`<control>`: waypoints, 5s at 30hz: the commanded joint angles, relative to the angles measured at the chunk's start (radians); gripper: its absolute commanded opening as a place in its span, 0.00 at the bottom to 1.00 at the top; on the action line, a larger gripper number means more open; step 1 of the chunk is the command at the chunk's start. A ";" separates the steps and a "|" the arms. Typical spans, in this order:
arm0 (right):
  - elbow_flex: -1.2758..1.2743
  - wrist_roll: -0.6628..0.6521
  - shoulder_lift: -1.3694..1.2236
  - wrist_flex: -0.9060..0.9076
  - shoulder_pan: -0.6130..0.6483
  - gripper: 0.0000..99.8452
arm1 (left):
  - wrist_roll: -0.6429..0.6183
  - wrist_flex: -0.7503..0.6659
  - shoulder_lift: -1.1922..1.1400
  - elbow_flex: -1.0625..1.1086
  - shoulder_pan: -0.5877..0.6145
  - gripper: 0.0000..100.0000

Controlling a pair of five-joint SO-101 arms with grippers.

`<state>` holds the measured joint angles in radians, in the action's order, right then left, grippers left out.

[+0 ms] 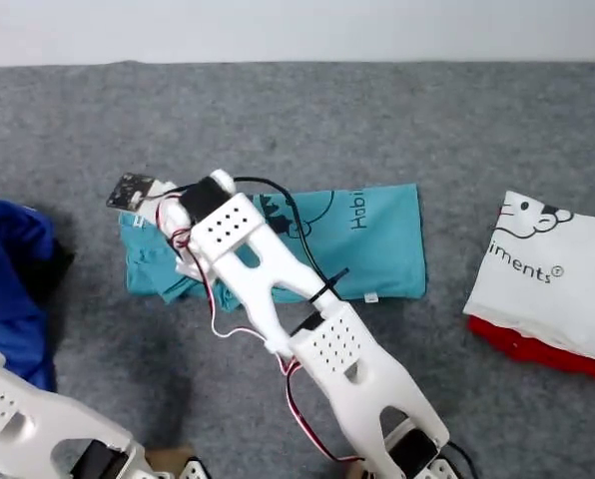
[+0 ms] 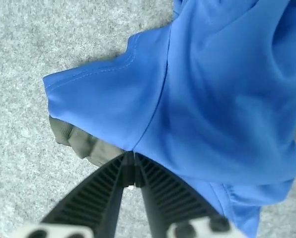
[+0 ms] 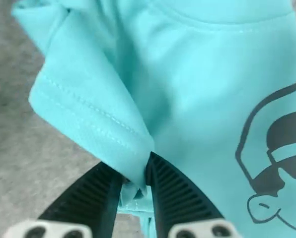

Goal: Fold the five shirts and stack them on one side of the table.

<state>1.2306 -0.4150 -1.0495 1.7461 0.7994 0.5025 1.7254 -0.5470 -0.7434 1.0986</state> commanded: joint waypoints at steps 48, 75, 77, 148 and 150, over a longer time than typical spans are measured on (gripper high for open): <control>0.158 -0.078 -0.002 -0.337 -0.120 0.06 | 0.008 -0.005 0.006 0.002 -0.008 0.01; -0.152 0.196 0.263 0.051 -0.311 0.06 | 0.000 0.028 0.577 0.541 -0.146 0.01; -0.221 0.224 0.314 0.050 -0.375 0.06 | 0.000 0.028 0.643 0.618 -0.176 0.01; -0.261 0.080 0.410 0.051 -0.579 0.01 | 0.006 0.026 0.760 0.780 -0.287 0.01; -0.259 0.081 0.437 0.050 -0.492 0.01 | 0.006 0.026 0.761 0.780 -0.299 0.01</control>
<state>0.9620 -0.3291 -0.7181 1.7538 0.1903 0.5025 1.7269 0.1649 0.0391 0.8193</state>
